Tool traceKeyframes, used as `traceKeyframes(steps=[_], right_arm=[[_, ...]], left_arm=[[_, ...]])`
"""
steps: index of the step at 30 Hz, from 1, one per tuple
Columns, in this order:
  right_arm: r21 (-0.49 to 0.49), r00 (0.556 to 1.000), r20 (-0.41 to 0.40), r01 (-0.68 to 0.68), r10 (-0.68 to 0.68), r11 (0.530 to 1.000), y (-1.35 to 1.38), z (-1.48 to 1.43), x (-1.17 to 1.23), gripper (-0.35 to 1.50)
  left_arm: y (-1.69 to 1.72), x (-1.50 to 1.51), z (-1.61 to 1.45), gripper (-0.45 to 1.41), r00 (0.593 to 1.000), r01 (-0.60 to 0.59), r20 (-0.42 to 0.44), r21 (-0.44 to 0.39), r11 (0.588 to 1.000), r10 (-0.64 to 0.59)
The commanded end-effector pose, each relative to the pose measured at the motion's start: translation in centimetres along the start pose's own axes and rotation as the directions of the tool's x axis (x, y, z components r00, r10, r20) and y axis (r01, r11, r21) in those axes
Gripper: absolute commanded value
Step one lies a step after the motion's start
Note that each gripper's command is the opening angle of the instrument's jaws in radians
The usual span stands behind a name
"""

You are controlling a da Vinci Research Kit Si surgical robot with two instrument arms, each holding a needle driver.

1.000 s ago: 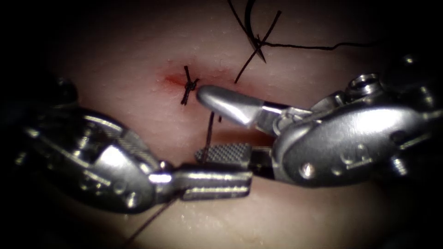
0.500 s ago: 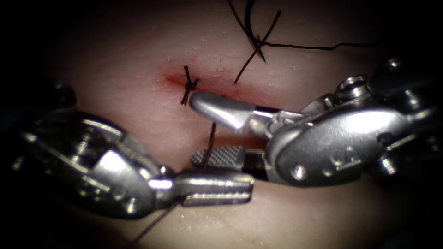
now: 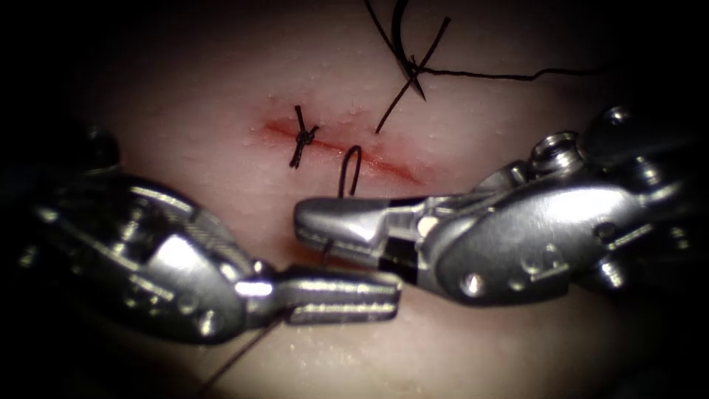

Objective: Wound Closure
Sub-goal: Right hand grasps suture proximal to wound, then left hand regrasps suture

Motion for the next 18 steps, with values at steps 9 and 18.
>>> traceKeyframes(steps=[9, 18], right_arm=[[-0.055, 0.991, -0.011, -0.135, 0.134, 0.989, 0.01, -0.13, -0.35, -0.35], [-0.086, 0.978, -0.037, -0.209, 0.207, 0.974, 0.07, -0.28, -0.63, -0.35]], left_arm=[[0.06, 0.05, 0.0, 1.28, 0.998, 0.066, 0.017, 0.081, 0.995, -0.068], [0.13, 0.01, -0.07, 1.04, 0.998, 0.066, -0.006, 0.118, 0.991, -0.066]])
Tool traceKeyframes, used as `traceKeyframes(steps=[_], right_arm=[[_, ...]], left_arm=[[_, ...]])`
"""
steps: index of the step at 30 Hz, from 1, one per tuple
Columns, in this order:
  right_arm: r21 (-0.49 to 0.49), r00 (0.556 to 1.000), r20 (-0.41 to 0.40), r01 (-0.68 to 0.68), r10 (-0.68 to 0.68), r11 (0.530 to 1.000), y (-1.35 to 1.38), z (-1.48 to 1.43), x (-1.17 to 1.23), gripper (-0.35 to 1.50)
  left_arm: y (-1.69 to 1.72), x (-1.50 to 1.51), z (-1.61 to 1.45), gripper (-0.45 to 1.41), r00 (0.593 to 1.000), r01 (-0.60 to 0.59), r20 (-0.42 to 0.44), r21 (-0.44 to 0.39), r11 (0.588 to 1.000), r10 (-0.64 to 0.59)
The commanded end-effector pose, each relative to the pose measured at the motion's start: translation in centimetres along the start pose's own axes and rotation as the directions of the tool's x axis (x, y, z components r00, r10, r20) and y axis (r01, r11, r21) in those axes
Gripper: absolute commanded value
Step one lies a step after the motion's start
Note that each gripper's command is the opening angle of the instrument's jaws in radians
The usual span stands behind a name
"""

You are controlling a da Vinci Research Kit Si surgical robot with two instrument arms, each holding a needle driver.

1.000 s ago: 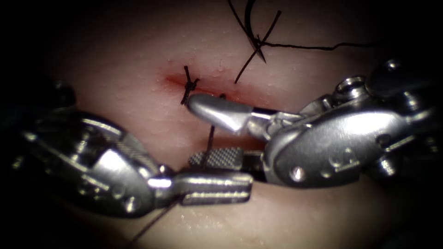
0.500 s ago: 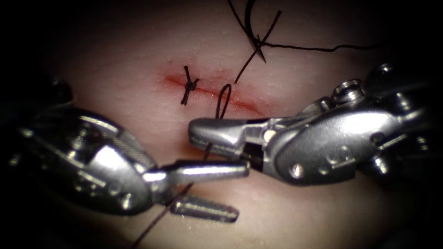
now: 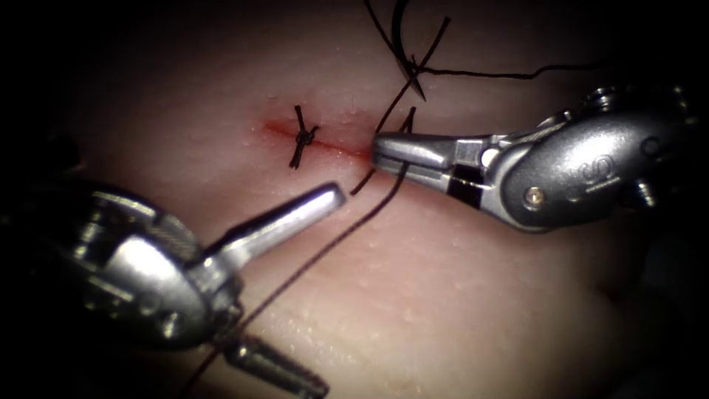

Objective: Wound Closure
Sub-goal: Left hand regrasps suture

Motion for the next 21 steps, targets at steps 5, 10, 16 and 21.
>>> traceKeyframes(steps=[5, 10, 16, 21], right_arm=[[-0.005, 1.0, -0.022, -0.01, 0.01, 1.0, -0.08, -0.03, -0.05, -0.35], [-0.022, 0.998, -0.055, -0.025, 0.024, 0.999, -0.08, -0.09, -0.01, -0.35], [-0.021, 0.998, -0.057, -0.026, 0.025, 0.999, -0.08, -0.1, 0.02, -0.35], [-0.021, 0.998, -0.059, -0.028, 0.026, 0.999, -0.06, -0.08, 0.02, -0.35]], left_arm=[[0.07, -0.08, 0.0, 1.03, 1.0, -0.001, -0.009, 0.004, 1.0, 0.001], [0.02, -0.19, -0.07, 1.01, 1.0, -0.018, -0.017, 0.019, 1.0, 0.018], [0.06, -0.36, -0.1, 0.98, 0.999, -0.04, -0.014, 0.018, 0.999, 0.04], [0.1, -0.35, -0.11, 0.91, 0.999, -0.048, -0.013, 0.017, 0.999, 0.048]])
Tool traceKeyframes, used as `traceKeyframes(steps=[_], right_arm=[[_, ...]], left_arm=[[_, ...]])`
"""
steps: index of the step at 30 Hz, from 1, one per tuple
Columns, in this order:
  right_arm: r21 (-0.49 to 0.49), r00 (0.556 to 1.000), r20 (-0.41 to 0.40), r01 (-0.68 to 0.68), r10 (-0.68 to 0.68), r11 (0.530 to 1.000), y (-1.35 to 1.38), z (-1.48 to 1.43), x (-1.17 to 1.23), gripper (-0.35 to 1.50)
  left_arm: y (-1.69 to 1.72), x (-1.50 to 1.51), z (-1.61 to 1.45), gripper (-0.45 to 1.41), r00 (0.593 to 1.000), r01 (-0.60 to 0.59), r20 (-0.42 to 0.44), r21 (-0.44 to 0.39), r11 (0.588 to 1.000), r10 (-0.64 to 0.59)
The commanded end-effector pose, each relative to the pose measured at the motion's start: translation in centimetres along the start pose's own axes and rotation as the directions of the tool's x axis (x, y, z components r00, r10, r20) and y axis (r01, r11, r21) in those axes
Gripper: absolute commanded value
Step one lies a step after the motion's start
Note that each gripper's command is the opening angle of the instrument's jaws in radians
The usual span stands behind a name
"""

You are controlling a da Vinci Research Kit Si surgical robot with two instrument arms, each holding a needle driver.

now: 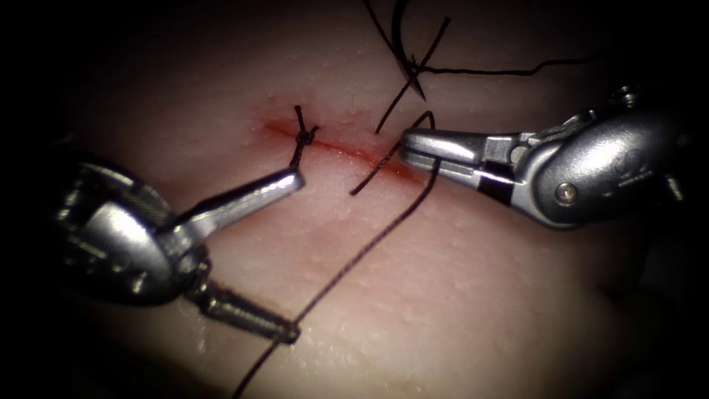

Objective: Wound Closure
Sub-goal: Left hand regrasps suture

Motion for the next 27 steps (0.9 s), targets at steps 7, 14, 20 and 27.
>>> traceKeyframes(steps=[7, 14, 20, 27], right_arm=[[-0.005, 1.0, 0.001, -0.001, 0.001, 1.0, -0.06, 0.1, -0.01, -0.35], [-0.004, 1.0, 0.003, -0.009, 0.009, 1.0, -0.06, 0.1, -0.08, -0.35], [-0.002, 1.0, 0.004, -0.008, 0.008, 1.0, -0.07, 0.11, -0.07, -0.35], [-0.003, 1.0, 0.007, -0.014, 0.014, 1.0, -0.08, 0.11, -0.07, -0.35]], left_arm=[[0.17, 0.17, 0.1, 0.84, 0.998, -0.034, -0.056, -0.015, 0.999, 0.033], [0.14, 0.3, 0.02, 0.77, 0.991, -0.076, -0.112, -0.002, 0.997, 0.076], [0.14, 0.33, 0.02, 0.15, 0.983, -0.125, -0.135, 0.005, 0.992, 0.125], [0.14, 0.32, 0.01, -0.45, 0.964, -0.182, -0.21, -0.069, 0.981, 0.164]])
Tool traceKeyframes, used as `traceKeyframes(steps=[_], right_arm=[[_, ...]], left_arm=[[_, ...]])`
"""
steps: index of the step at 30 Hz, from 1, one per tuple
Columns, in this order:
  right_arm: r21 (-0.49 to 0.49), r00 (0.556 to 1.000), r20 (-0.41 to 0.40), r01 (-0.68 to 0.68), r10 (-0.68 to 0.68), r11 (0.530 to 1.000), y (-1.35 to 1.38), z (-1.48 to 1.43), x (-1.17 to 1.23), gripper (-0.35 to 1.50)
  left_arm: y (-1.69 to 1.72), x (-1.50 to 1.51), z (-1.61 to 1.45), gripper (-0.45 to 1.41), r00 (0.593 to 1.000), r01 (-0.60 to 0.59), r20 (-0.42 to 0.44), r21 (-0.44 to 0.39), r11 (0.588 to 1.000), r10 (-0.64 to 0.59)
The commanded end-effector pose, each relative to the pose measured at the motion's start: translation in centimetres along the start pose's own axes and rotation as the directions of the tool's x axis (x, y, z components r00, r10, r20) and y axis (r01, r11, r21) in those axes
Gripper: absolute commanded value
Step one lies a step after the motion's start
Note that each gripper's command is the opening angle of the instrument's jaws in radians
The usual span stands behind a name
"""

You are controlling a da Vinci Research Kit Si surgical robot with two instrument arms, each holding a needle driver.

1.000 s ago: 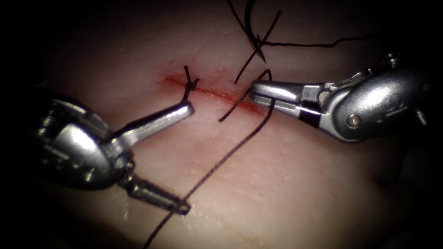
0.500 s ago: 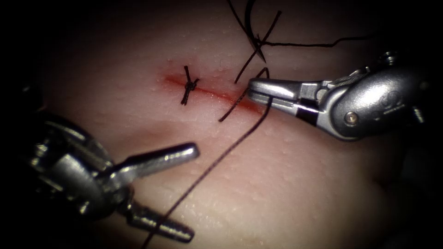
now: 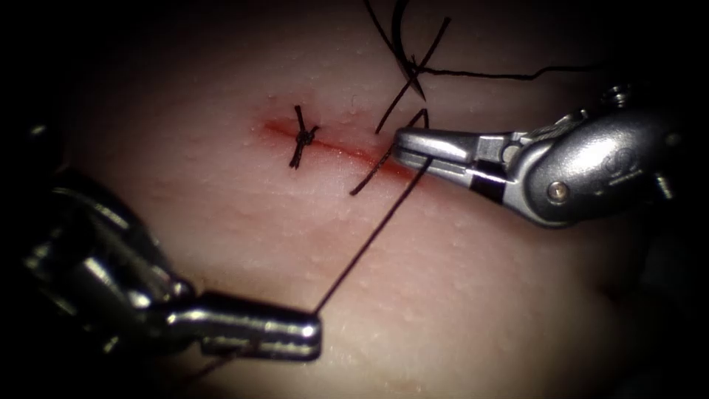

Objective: Wound Closure
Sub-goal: Left hand regrasps suture, then left end-effector wraps suture two times counter-clockwise around right end-effector

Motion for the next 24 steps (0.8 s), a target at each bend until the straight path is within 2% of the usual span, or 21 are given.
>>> traceKeyframes(steps=[1, 3, 8, 9, 10, 11, 12, 14, 16, 19, 24], right_arm=[[0.002, 1.0, -0.003, -0.002, 0.002, 1.0, -0.07, 0.06, -0.01, -0.35], [0.003, 1.0, -0.004, -0.006, 0.007, 1.0, -0.1, 0.07, 0.0, -0.35], [0.007, 1.0, -0.006, -0.03, 0.03, 1.0, -0.18, 0.08, 0.02, -0.35], [0.006, 0.999, -0.003, -0.048, 0.048, 0.999, -0.18, 0.08, 0.03, -0.08], [0.003, 0.998, 0.003, -0.066, 0.066, 0.998, -0.17, 0.07, 0.04, 0.27], [-0.004, 0.993, 0.018, -0.116, 0.116, 0.993, -0.16, 0.07, 0.07, 0.98], [-0.007, 0.989, 0.025, -0.146, 0.146, 0.989, -0.15, 0.06, 0.08, 1.16], [-0.027, 0.984, 0.053, -0.171, 0.172, 0.985, -0.12, 0.04, 0.1, 1.42], [-0.058, 0.977, 0.069, -0.196, 0.2, 0.979, -0.1, 0.01, 0.11, 1.48], [-0.059, 0.964, 0.07, -0.253, 0.257, 0.966, -0.11, -0.03, 0.12, 1.48], [-0.084, 0.958, 0.095, -0.263, 0.27, 0.961, -0.15, -0.09, 0.21, 1.48]], left_arm=[[0.07, -0.03, 0.06, -0.45, 1.0, 0.004, -0.005, -0.009, 1.0, -0.004], [0.05, -0.07, 0.04, -0.45, 1.0, 0.003, -0.003, -0.008, 1.0, -0.003], [-0.06, -0.2, 0.0, -0.45, 0.995, 0.005, 0.097, 0.034, 0.999, -0.008], [-0.06, -0.21, -0.01, -0.45, 0.994, 0.005, 0.106, 0.042, 0.999, -0.009], [-0.07, -0.22, -0.02, -0.45, 0.993, -0.001, 0.12, 0.048, 0.999, -0.005], [-0.06, -0.24, -0.05, -0.45, 0.989, 0.0, 0.148, 0.056, 0.998, -0.008], [-0.06, -0.24, -0.07, -0.45, 0.988, 0.001, 0.155, 0.057, 0.998, -0.01], [-0.04, -0.24, -0.12, -0.45, 0.985, 0.003, 0.17, 0.062, 0.998, -0.013], [-0.04, -0.24, -0.16, -0.45, 0.984, 0.011, 0.177, 0.07, 0.998, -0.023], [-0.04, -0.26, -0.26, -0.45, 0.981, 0.013, 0.189, 0.086, 0.996, -0.029], [-0.06, -0.33, -0.31, -0.45, 0.977, 0.015, 0.209, 0.102, 0.995, -0.036]])
